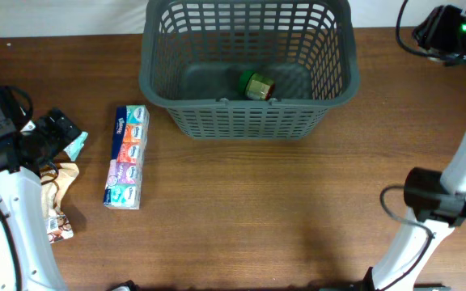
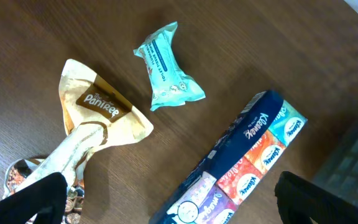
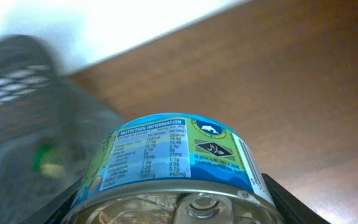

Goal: Pack container
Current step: 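Lift the tuna can with the right gripper and carry it over the basket, then lower the tuna can into the basket beside the jar and release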

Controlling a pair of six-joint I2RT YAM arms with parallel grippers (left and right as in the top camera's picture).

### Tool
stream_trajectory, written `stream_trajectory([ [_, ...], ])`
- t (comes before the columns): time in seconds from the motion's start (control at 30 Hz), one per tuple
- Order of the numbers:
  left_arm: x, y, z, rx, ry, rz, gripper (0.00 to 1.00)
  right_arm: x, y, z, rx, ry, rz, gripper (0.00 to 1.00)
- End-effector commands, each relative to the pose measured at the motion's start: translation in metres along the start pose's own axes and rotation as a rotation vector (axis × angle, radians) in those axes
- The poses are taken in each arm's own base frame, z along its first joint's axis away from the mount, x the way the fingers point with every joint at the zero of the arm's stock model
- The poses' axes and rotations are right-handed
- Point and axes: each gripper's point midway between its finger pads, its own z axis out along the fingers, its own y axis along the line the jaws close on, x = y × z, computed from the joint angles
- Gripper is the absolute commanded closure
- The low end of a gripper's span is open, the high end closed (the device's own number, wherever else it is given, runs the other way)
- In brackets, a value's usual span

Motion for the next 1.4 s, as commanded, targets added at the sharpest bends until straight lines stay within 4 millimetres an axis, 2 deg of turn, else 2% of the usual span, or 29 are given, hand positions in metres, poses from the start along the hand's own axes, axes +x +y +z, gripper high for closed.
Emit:
stream_trajectory([
  [0.0,-0.005,0.002,-0.003,-0.006,-0.015,0.004,0.01,0.0,0.037,-0.048,-0.1,-0.096,-0.041,0.96],
  [0.1,-0.005,0.002,-0.003,-0.006,-0.015,0.004,0.0,0.002,0.058,-0.063,-0.142,-0.124,-0.068,0.96],
  [0.2,-0.005,0.002,-0.003,-0.006,-0.015,0.004,0.0,0.006,0.089,-0.071,-0.204,-0.149,-0.124,0.96],
  [0.53,-0.005,0.002,-0.003,-0.006,-0.015,0.004,0.01,0.01,0.167,-0.085,-0.36,-0.219,-0.221,0.96],
  [0.7,-0.005,0.002,-0.003,-0.006,-0.015,0.004,0.0,0.02,0.196,-0.079,-0.409,-0.204,-0.265,0.96],
  [0.87,-0.005,0.002,-0.003,-0.006,-0.015,0.004,0.0,0.034,0.217,-0.055,-0.418,-0.144,-0.299,0.96],
  [1.03,-0.005,0.002,-0.003,-0.006,-0.015,0.004,0.0,0.048,0.233,-0.02,-0.407,-0.07,-0.324,0.96],
  [1.37,-0.005,0.002,-0.003,-0.006,-0.015,0.004,0.0,0.073,0.24,0.046,-0.352,0.071,-0.34,0.96],
])
